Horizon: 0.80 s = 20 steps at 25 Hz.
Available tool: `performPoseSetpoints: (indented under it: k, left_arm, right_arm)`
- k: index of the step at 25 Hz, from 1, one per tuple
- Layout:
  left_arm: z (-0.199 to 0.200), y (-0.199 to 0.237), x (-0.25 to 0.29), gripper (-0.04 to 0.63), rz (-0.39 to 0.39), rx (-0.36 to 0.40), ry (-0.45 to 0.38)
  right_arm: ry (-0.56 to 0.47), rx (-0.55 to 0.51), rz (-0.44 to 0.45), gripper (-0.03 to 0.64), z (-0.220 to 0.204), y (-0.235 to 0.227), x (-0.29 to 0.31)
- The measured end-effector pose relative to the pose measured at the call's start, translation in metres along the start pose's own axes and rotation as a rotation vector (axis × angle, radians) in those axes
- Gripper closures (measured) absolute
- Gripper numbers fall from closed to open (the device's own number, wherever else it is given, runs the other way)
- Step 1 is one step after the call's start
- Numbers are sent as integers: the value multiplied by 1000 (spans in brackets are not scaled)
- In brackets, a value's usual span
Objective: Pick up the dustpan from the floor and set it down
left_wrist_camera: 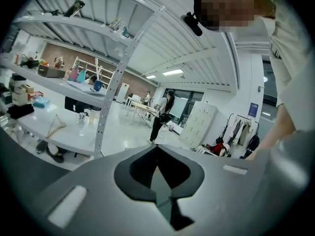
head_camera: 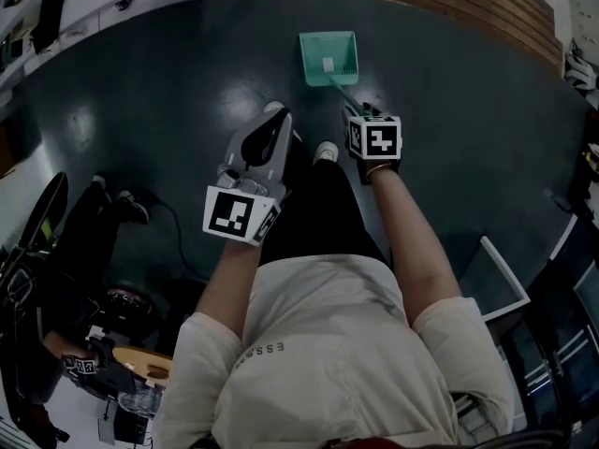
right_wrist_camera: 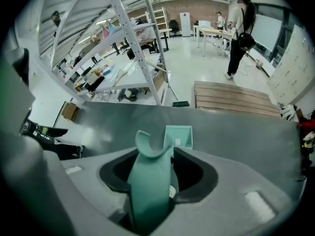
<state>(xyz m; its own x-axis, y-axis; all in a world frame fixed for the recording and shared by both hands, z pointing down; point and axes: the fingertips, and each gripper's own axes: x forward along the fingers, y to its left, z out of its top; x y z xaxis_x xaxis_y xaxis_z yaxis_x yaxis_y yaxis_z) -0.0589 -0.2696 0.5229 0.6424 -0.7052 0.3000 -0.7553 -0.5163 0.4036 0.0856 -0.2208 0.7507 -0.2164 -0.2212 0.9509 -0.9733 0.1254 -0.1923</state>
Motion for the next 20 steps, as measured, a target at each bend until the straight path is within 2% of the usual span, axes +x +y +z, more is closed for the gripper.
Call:
performPoseSetpoints:
  k: [3, 8, 11, 14, 20]
  left_arm:
    - [-4, -1, 1, 581, -7, -9, 7]
    - [-4, -11, -3, 581, -24, 2, 13]
    - [-1, -13, -5, 581, -20, 4, 7]
    - [4, -20, -9, 581, -18, 11, -7]
    - [15, -41, -33, 581, -3, 49, -54]
  right_arm:
    - [13, -3, -14, 449, 0, -4, 0]
    - [-6, -12, -149, 546, -12, -19, -13]
    - [-4, -2, -146, 546, -14, -19, -26]
    - [-9, 56, -130, 546, -17, -24, -46]
    - [-98, 81, -99, 546, -23, -29, -109]
